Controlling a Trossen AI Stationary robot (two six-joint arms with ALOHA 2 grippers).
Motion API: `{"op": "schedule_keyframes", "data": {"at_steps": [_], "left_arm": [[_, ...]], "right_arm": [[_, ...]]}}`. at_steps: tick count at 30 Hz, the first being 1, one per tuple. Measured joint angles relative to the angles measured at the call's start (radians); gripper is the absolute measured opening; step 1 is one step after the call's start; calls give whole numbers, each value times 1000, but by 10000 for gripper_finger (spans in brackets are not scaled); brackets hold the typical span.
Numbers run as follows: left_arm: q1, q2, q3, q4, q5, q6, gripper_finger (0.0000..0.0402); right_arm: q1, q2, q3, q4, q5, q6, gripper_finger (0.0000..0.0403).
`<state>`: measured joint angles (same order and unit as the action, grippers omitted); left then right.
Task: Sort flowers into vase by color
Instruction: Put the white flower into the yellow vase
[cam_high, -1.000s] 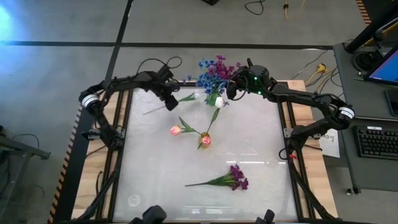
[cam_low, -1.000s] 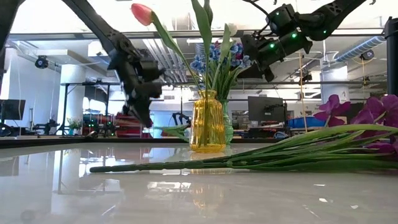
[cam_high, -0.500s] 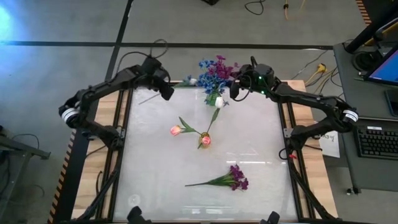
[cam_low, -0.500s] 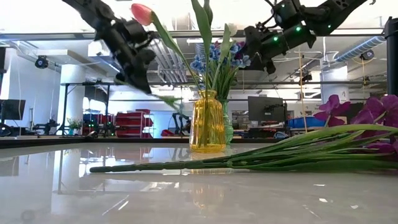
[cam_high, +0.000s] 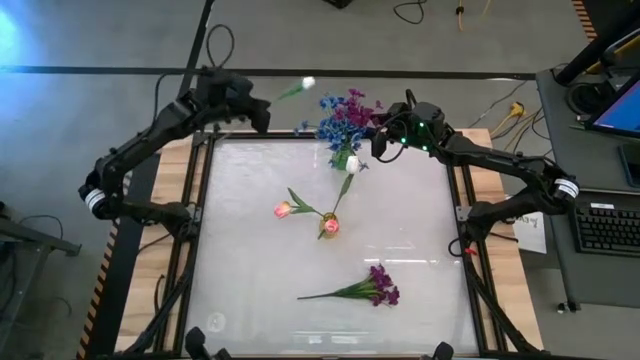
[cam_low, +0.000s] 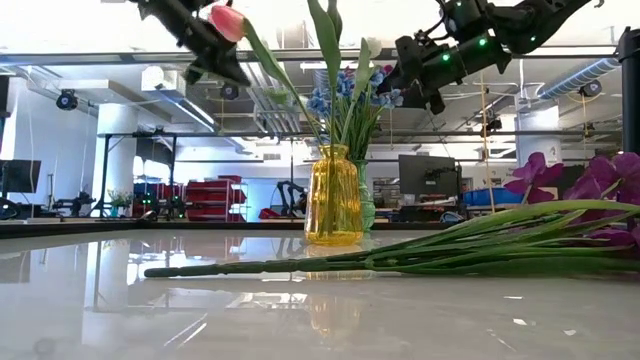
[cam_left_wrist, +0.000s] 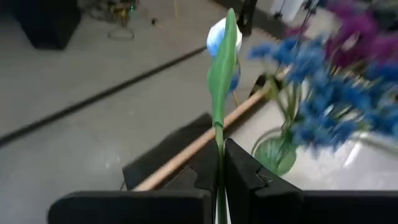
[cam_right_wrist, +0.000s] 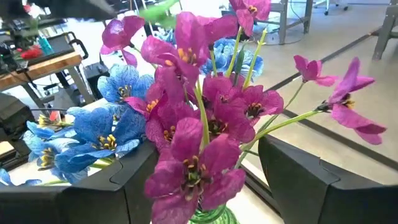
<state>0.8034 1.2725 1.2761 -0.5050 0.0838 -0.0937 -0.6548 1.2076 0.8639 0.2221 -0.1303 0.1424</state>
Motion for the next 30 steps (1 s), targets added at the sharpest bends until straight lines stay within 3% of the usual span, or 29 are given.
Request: {"op": "schedule_keyframes", "data": {"at_steps": [7, 15, 22, 30], "left_arm": [[0, 28, 174, 4, -34, 18, 0], [-4, 40, 331, -48, 107, -46, 0], [-4, 59, 314, -320, 68, -22, 0], [-4, 198, 274, -408, 61, 34, 0]], "right_arm": [[0, -47, 0, 1, 0, -8, 249], [0, -143, 0, 1, 0, -31, 249], [0, -189, 0, -3, 1, -31, 249], [0, -179, 0, -8, 1, -30, 249]]}}
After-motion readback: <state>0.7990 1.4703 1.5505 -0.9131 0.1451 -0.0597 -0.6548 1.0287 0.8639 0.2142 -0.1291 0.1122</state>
